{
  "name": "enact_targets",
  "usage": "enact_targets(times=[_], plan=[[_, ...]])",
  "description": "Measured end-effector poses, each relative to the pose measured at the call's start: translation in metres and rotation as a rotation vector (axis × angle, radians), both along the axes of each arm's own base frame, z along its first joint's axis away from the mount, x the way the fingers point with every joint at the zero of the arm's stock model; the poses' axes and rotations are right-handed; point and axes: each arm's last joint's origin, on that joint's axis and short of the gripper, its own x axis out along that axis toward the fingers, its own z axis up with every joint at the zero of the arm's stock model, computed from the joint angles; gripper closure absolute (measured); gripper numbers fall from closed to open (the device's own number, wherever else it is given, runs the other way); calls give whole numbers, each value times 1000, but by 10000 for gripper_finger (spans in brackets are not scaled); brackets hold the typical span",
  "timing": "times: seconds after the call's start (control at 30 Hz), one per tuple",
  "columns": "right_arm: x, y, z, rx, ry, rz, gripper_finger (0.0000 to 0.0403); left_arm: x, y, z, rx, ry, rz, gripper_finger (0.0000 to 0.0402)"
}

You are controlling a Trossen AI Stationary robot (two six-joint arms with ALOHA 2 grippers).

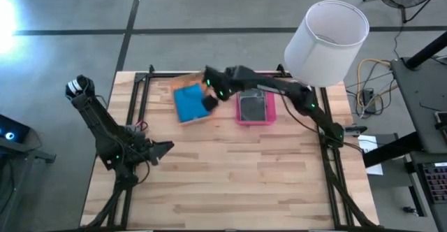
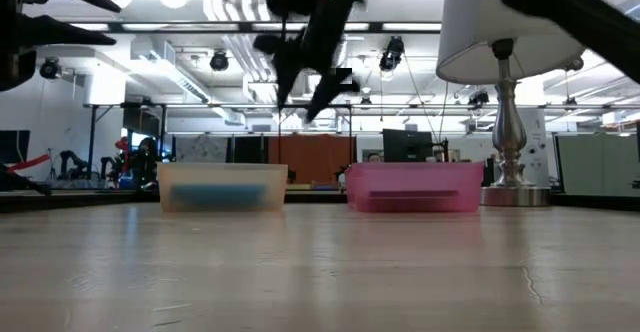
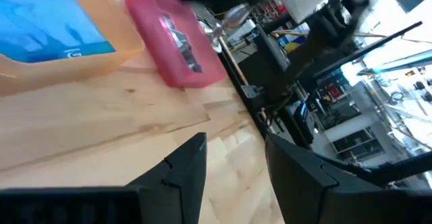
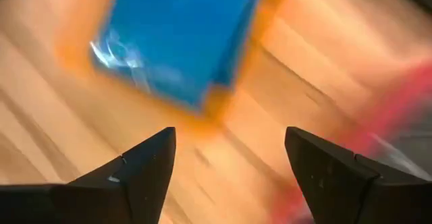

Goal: Pick & place jewel cases by type
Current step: Return to Home Position

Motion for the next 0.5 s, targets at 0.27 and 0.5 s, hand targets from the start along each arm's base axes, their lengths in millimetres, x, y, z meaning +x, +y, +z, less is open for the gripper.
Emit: enact_targets(times=[0.27,0.5], plan=[[-68,168,83,-370,-160,376,137,17,-1,23,51,8,4,267],[-173,191,70,-253,-370,294,175,44,0,63,210,45,-130,267]])
